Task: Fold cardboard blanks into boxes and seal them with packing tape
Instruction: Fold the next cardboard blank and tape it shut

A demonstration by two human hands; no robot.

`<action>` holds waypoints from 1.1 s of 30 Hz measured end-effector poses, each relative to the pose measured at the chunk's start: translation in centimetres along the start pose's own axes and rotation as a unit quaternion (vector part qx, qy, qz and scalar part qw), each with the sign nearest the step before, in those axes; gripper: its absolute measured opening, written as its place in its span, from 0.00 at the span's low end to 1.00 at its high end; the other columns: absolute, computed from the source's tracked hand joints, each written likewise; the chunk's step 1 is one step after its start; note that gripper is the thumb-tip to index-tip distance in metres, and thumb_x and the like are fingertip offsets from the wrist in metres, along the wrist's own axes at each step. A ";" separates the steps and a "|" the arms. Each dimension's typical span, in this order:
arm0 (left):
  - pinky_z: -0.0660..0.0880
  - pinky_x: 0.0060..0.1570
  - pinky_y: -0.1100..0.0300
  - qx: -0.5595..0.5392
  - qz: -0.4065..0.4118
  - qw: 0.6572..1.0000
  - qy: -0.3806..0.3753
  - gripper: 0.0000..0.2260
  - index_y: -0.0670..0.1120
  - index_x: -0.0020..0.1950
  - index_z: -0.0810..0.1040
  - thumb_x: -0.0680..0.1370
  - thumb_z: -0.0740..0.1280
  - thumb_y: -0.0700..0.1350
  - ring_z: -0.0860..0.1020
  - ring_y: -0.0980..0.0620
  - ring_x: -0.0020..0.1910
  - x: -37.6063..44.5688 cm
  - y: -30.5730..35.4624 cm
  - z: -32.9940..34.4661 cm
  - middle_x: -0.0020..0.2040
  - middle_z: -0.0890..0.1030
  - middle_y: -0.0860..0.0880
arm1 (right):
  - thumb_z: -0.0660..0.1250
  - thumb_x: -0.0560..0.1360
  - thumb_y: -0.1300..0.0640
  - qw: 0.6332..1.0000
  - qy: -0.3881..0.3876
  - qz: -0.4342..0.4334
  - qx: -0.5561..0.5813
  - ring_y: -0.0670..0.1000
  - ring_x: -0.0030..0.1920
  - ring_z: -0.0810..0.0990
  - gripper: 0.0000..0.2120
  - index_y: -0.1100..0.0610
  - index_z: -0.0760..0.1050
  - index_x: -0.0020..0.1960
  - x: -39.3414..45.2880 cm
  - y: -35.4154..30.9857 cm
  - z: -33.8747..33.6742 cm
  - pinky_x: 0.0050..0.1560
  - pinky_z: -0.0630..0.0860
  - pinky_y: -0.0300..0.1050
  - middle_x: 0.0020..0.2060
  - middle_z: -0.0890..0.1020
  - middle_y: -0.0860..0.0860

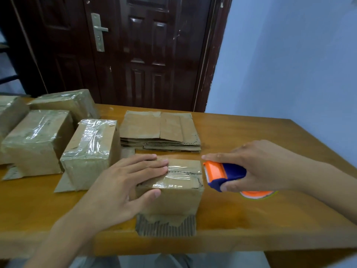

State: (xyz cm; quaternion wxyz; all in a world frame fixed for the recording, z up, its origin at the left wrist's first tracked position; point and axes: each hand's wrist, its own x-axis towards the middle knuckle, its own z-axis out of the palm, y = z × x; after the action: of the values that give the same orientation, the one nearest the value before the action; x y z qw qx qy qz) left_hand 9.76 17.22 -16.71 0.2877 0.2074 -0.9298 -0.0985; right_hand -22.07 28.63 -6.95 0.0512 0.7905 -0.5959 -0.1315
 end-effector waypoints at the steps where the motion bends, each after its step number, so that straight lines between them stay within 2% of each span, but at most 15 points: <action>1: 0.73 0.73 0.48 0.048 0.013 0.999 -0.013 0.22 0.60 0.72 0.78 0.83 0.59 0.66 0.70 0.64 0.75 0.4 0.6 -0.7 0.72 0.76 0.67 | 0.52 0.75 0.21 1.000 0.002 0.001 0.000 0.42 0.50 0.72 0.39 0.29 0.42 0.80 0.2 0.1 0.4 0.43 0.67 0.34 0.59 0.78 0.35; 3: 0.75 0.70 0.50 0.134 0.035 0.989 -0.044 0.26 0.57 0.67 0.82 0.84 0.53 0.68 0.77 0.61 0.68 1.8 2.9 -1.8 0.66 0.81 0.62 | 0.52 0.75 0.21 1.000 0.004 -0.003 0.010 0.43 0.53 0.73 0.39 0.29 0.42 0.81 0.4 0.1 0.9 0.44 0.70 0.35 0.62 0.78 0.36; 5: 0.76 0.67 0.52 0.209 0.029 0.973 -0.093 0.31 0.54 0.64 0.79 0.83 0.45 0.71 0.78 0.54 0.63 3.7 5.6 -1.6 0.63 0.81 0.56 | 0.52 0.75 0.21 1.000 0.008 -0.008 0.021 0.44 0.54 0.74 0.39 0.30 0.42 0.81 0.5 0.0 1.2 0.45 0.72 0.36 0.63 0.78 0.37; 7: 0.69 0.72 0.52 0.226 -0.005 0.963 -0.148 0.33 0.54 0.73 0.66 0.81 0.42 0.74 0.70 0.52 0.71 4.5 7.0 -0.4 0.75 0.70 0.53 | 0.51 0.75 0.21 0.999 0.016 -0.011 0.028 0.44 0.54 0.73 0.40 0.31 0.41 0.81 0.5 -0.2 1.3 0.47 0.73 0.38 0.63 0.78 0.38; 9: 0.59 0.79 0.50 0.187 -0.034 0.964 -0.186 0.34 0.59 0.81 0.48 0.80 0.43 0.75 0.59 0.51 0.81 4.6 6.9 0.6 0.85 0.51 0.54 | 0.50 0.75 0.21 0.999 0.031 -0.007 0.030 0.43 0.52 0.72 0.40 0.31 0.41 0.82 0.4 -0.4 1.5 0.45 0.70 0.38 0.60 0.78 0.37; 11: 0.54 0.81 0.49 0.172 -0.017 0.963 -0.204 0.33 0.67 0.80 0.33 0.79 0.42 0.75 0.52 0.53 0.83 4.5 6.0 0.7 0.85 0.38 0.59 | 0.51 0.76 0.22 0.998 0.040 -0.003 0.043 0.43 0.49 0.70 0.40 0.32 0.41 0.82 0.0 -0.8 2.1 0.43 0.67 0.36 0.54 0.74 0.35; 13: 0.54 0.80 0.49 0.173 -0.003 0.960 -0.222 0.32 0.69 0.78 0.27 0.79 0.39 0.75 0.50 0.55 0.83 4.3 5.6 0.7 0.84 0.37 0.63 | 0.50 0.75 0.22 0.996 0.048 0.011 0.074 0.43 0.48 0.72 0.40 0.31 0.40 0.82 -0.5 -1.0 3.1 0.43 0.69 0.36 0.52 0.74 0.35; 15: 0.55 0.78 0.50 0.175 0.017 0.960 -0.218 0.32 0.69 0.79 0.28 0.77 0.34 0.76 0.52 0.56 0.81 4.4 5.4 0.8 0.84 0.37 0.65 | 0.48 0.74 0.21 0.992 0.070 0.020 0.099 0.44 0.48 0.75 0.40 0.29 0.38 0.80 -1.3 -1.0 4.2 0.45 0.74 0.38 0.54 0.78 0.37; 18: 0.58 0.75 0.51 0.166 0.035 0.957 -0.234 0.34 0.68 0.80 0.29 0.74 0.27 0.77 0.53 0.57 0.79 4.5 5.3 0.5 0.83 0.37 0.66 | 0.48 0.74 0.20 0.986 0.088 0.023 0.138 0.44 0.47 0.76 0.39 0.27 0.36 0.79 -2.1 -0.9 5.3 0.44 0.74 0.37 0.53 0.79 0.37; 24: 0.58 0.73 0.54 0.158 0.045 0.958 -0.236 0.31 0.68 0.80 0.31 0.79 0.35 0.74 0.53 0.59 0.78 4.6 5.1 0.3 0.83 0.37 0.66 | 0.47 0.74 0.20 0.982 0.115 0.016 0.150 0.43 0.46 0.77 0.38 0.28 0.38 0.80 -2.4 -0.6 6.0 0.42 0.75 0.37 0.52 0.80 0.38; 27: 0.57 0.68 0.57 0.158 0.052 0.959 -0.230 0.30 0.69 0.80 0.32 0.79 0.35 0.74 0.55 0.59 0.77 4.6 4.9 0.5 0.83 0.38 0.67 | 0.46 0.74 0.19 0.980 0.133 0.020 0.149 0.43 0.42 0.76 0.38 0.28 0.40 0.80 -2.7 -0.6 6.3 0.40 0.74 0.39 0.48 0.79 0.38; 30: 0.61 0.68 0.55 0.154 0.054 0.960 -0.228 0.30 0.67 0.82 0.37 0.81 0.37 0.73 0.59 0.57 0.76 4.4 4.6 0.6 0.84 0.43 0.65 | 0.43 0.73 0.18 0.980 0.141 0.022 0.137 0.41 0.40 0.74 0.39 0.29 0.41 0.81 -3.0 -0.5 6.6 0.36 0.67 0.34 0.46 0.78 0.37; 33: 0.64 0.68 0.52 0.144 0.052 0.963 -0.223 0.30 0.67 0.83 0.40 0.82 0.39 0.73 0.62 0.56 0.76 4.4 4.5 0.6 0.84 0.47 0.64 | 0.37 0.71 0.17 0.985 0.129 0.024 0.117 0.42 0.44 0.75 0.41 0.29 0.35 0.80 -3.2 -0.4 6.7 0.39 0.70 0.33 0.51 0.79 0.37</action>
State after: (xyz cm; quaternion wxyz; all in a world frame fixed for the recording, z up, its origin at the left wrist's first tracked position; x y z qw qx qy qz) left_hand 4.64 19.34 -13.69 0.0449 0.1705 -0.9843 0.0082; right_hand -24.29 32.36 -13.02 0.0382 0.7866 -0.6147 0.0430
